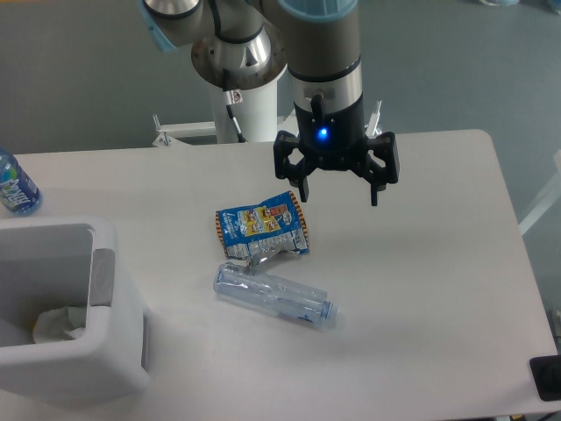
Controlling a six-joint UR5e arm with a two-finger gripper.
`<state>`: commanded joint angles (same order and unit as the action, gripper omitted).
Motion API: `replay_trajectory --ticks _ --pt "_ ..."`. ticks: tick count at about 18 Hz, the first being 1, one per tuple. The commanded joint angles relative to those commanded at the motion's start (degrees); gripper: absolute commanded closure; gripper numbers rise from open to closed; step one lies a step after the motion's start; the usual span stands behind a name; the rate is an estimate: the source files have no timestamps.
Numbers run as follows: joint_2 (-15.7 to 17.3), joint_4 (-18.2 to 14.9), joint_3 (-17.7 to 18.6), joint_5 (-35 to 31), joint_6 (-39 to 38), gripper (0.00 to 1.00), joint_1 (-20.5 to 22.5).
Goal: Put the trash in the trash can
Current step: 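Move the open gripper over the blue-and-yellow chip bag, then lower the gripper onto the chip bag and close on it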
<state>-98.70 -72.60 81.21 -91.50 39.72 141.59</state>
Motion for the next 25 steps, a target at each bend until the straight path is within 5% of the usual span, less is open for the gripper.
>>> replay_trajectory --ticks 7,11,21,25 --pt "0.0 0.2 -0.7 0.7 1.9 0.0 0.4" --pt "-0.5 3.3 0.4 1.1 1.8 0.0 0.1" --pt "-1.3 7.8 6.8 1.6 -0.9 0.0 -0.5" --pt "-0.9 8.1 13.8 1.8 5.0 0.0 -1.1"
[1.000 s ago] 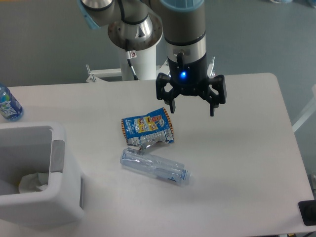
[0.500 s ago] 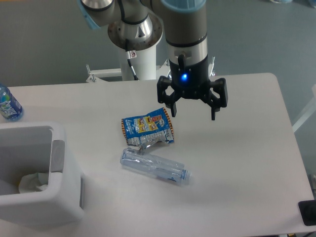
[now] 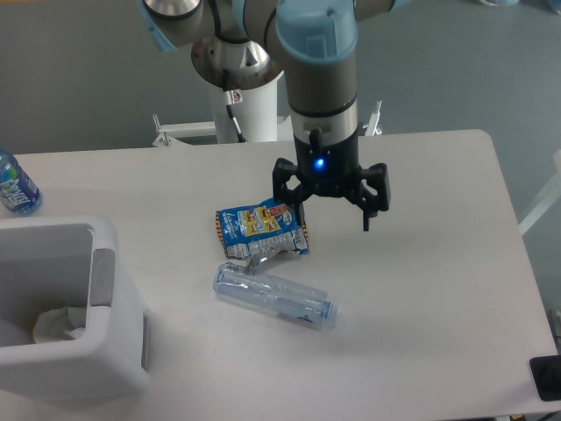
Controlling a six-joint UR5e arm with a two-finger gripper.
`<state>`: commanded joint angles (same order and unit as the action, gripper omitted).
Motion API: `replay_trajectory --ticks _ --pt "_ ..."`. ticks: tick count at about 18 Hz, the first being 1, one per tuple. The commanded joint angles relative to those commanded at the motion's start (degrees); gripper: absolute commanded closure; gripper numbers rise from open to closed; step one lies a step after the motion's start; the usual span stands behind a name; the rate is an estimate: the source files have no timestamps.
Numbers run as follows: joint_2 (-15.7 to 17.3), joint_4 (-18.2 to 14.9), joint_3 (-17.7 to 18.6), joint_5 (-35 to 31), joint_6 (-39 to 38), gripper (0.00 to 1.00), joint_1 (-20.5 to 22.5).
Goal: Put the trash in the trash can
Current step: 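Lower the gripper onto the chip bag and close on it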
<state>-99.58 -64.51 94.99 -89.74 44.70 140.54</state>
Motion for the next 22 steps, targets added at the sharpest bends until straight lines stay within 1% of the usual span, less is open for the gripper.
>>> replay_trajectory --ticks 2,5,7,8,9,11,15,18,22 --pt "0.4 0.0 3.8 -0.2 6.7 0.0 -0.4" --pt "0.1 0.1 7.8 -0.1 13.6 0.0 -0.4" --pt "-0.1 0.2 9.3 0.0 20.0 0.0 -0.4" --pt "-0.4 0.1 10.2 0.0 21.9 0.0 -0.4" --pt "-0.8 0.4 11.4 0.0 22.4 0.0 -0.5" --pt "-2.4 2.5 12.7 -0.1 22.4 0.0 -0.7" --pt "-5.8 5.9 13.1 0.0 22.0 0.0 -0.7" --pt "-8.0 9.9 14.1 -0.2 21.7 0.0 -1.6" --pt "-9.6 11.3 14.6 -0.4 21.7 0.0 -1.6"
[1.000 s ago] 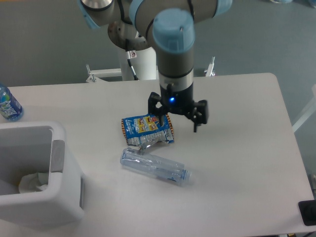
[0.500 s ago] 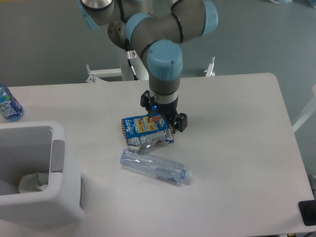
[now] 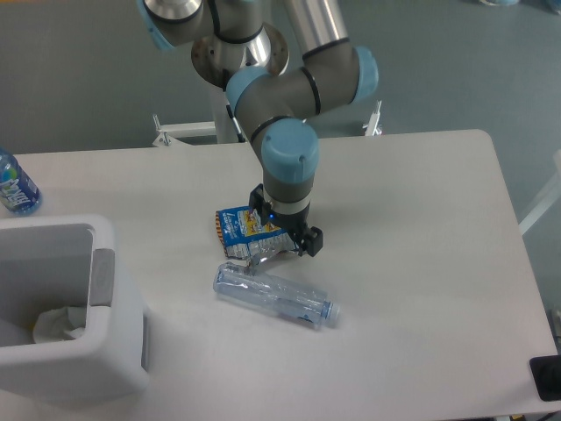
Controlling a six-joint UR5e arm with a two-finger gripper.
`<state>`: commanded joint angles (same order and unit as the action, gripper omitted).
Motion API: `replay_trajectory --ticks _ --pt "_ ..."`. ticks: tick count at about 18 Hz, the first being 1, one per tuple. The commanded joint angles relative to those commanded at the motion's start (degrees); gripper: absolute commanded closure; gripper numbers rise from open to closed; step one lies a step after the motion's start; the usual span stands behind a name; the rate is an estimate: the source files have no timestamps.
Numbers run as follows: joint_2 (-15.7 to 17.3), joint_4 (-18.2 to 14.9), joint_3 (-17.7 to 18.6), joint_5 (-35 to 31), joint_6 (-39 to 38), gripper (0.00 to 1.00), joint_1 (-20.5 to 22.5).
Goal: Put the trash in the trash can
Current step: 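Lower the gripper onto the chip bag and close on it, then lift the chip bag up off the table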
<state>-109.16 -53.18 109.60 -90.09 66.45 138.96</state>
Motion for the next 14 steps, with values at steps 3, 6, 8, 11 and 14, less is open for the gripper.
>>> replay_trajectory --ticks 3,6,8,11,14 --pt "-0.9 0.3 0.9 -0.2 -0.2 0.0 -1.1" --pt "-1.1 1.4 2.1 -0.3 -0.4 0.0 -1.5" --pt "-1.9 3.2 2.1 -0.5 -1.2 0.0 -1.8" --pt "-2.3 4.0 2.1 -0.6 -1.9 0.01 -2.3" --pt "-2.4 4.5 2.1 -2.2 -2.5 0.45 -2.4"
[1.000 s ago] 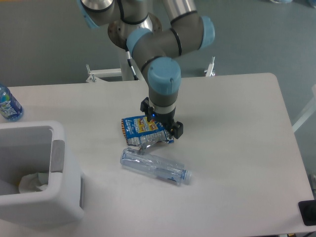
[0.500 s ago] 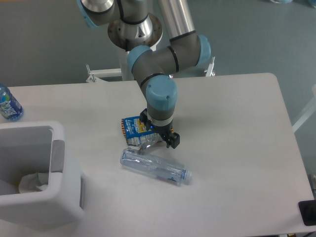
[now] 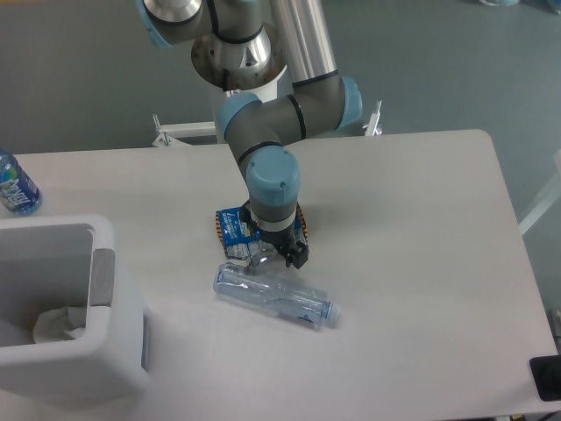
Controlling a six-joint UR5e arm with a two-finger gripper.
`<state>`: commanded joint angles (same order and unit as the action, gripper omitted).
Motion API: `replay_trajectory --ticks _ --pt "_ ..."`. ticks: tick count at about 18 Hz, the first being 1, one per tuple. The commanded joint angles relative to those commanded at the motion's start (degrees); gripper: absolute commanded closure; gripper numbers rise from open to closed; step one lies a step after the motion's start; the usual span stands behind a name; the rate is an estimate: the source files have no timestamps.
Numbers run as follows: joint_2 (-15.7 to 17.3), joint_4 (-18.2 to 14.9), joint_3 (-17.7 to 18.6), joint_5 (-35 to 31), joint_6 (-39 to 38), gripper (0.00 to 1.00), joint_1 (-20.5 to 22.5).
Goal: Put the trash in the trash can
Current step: 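Lift the chip bag up off the table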
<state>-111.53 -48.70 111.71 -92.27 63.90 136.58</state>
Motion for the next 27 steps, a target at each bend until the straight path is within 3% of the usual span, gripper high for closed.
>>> replay_trajectory --ticks 2,5,6,12,17,19,23,27 --pt "-0.5 0.4 -0.3 -2.1 -2.9 0.74 -0.4" --pt "-0.4 0.4 -0.7 -2.5 -3.3 0.97 -0.9" --pt "-0.3 0.4 -0.9 -2.5 -3.2 1.0 -0.9" --pt "1.5 0.1 -1.2 -2.4 -2.6 1.0 -0.7" --pt "6.5 -2.0 -1.7 -0.6 -2.5 1.0 1.0" --pt "9.9 -5.3 -2.6 3.7 -2.5 1.0 2.8" --pt "14.9 -13.3 -8.4 11.9 -3.5 1.0 6.0" --pt "19.3 -15.7 -13.6 25.4 -13.0 1.0 10.8"
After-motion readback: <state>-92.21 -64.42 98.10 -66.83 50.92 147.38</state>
